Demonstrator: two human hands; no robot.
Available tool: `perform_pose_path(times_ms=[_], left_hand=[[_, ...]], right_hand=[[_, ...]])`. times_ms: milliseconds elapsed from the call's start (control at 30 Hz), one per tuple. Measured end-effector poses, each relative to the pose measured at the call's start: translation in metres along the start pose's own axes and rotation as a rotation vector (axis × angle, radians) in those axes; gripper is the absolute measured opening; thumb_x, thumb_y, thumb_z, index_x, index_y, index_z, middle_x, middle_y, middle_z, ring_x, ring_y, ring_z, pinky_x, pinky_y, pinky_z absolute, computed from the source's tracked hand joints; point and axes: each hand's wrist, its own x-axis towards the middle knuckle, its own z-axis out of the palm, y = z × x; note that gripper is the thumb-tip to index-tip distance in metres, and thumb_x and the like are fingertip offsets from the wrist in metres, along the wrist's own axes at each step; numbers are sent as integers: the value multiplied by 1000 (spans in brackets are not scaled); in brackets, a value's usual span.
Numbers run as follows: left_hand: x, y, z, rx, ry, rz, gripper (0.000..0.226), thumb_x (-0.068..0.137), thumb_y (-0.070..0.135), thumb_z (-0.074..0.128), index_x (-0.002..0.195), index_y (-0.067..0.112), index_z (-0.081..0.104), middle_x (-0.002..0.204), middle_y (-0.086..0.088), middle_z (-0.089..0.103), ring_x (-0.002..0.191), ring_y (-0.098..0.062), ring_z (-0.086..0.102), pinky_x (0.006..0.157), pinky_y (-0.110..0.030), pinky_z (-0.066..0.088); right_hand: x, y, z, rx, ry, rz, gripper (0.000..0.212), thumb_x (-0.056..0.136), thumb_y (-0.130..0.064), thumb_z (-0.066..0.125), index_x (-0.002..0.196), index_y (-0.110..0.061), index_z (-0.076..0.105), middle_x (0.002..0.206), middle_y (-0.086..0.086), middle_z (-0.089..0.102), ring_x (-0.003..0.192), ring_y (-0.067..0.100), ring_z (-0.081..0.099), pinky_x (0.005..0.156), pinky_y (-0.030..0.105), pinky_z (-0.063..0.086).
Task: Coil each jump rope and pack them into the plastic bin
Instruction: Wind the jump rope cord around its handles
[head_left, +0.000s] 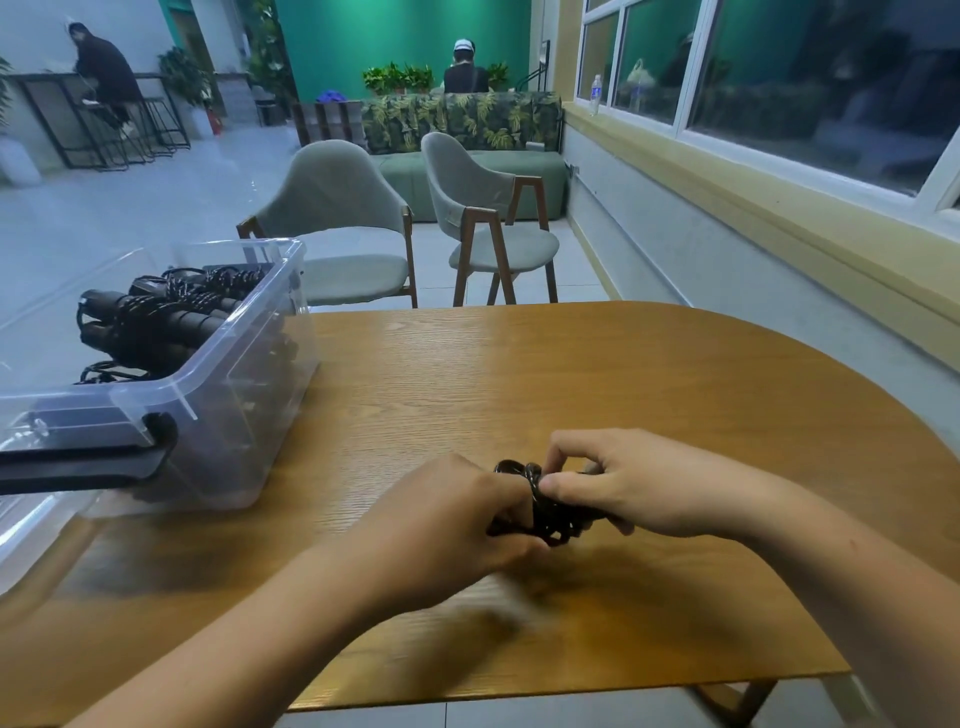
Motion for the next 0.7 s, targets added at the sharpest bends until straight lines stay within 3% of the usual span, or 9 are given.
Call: perform_pose_path(times_ms=[167,300,500,600,700], left_hand=[[-1,-6,-18,-162,112,73,29,77,51,86,85,29,68,70,16,66,66,-5,63,55,-23,49],[-2,-12,-29,-221,213,116,36,73,51,88,87,25,67,61,11,54,57,-12,51,51,-19,36],[1,-28,-33,-348,295,66,34,83,63,73,86,29,71,70,-5,66,64,-25,59,58,-48,48],[2,-28,-31,-382,342,59,33,86,64,70,90,32,72,68,-7,61,63,-27,55,58,-49,48],[4,-23,-34,-471,354,71,29,89,60,68,90,31,73,71,-6,65,64,-27,59,60,-46,50]], right_hand=[[-6,-4,-4,133,-210,-41,23,108,-53,55,109,-34,67,94,2,79,69,13,59,66,32,45],[-8,-6,-8,272,-342,-59,27,111,-42,54,115,-19,66,103,16,77,73,21,59,59,30,36],[-15,-9,-11,478,-445,-158,22,111,-36,53,104,-17,62,95,13,74,71,29,56,55,34,30],[-17,-9,-13,610,-464,-214,20,108,-36,51,101,-20,61,93,13,73,66,26,55,54,35,27],[-13,-11,-10,748,-492,-247,23,103,-38,56,108,-16,57,97,26,73,61,27,58,49,31,29]])
